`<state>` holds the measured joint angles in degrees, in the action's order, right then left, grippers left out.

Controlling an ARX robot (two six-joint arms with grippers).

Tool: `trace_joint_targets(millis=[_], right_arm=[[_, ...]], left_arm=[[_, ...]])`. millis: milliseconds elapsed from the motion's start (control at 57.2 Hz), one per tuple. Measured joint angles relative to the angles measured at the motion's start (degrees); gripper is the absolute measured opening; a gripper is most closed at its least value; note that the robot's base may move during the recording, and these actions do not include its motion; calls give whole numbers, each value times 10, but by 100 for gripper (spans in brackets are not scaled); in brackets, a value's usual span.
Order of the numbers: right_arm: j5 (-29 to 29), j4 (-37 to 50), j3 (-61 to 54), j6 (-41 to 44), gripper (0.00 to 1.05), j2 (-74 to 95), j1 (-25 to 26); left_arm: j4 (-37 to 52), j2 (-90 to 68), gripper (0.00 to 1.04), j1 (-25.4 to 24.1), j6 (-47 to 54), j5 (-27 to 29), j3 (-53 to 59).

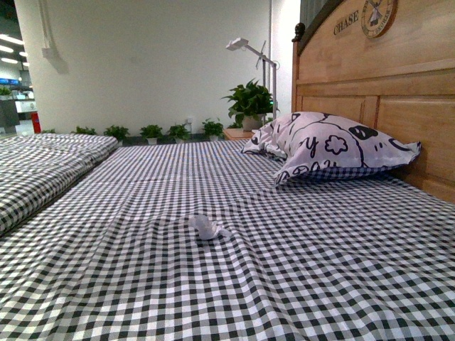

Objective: Clean up trash

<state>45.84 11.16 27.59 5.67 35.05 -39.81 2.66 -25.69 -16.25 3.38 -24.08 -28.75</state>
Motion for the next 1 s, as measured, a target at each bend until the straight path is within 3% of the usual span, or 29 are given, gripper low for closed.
trace_joint_targets(millis=[262, 402, 525, 717, 997], right_arm=[[9, 0, 0, 0, 20, -2, 1], [8, 0, 0, 0, 20, -3, 1], [8, 0, 0, 0, 20, -3, 1], [7, 0, 0, 0, 20, -3, 1], [7, 0, 0, 0, 20, -3, 1]], left_arm=[[0, -1, 28, 2, 0, -17, 0], [-127, -53, 28, -16, -25, -49, -50], [-94, -144, 28, -37, 4, -82, -59], [-8, -360, 28, -50, 170, -123, -142], [-91, -555, 28, -37, 414, -129, -232]])
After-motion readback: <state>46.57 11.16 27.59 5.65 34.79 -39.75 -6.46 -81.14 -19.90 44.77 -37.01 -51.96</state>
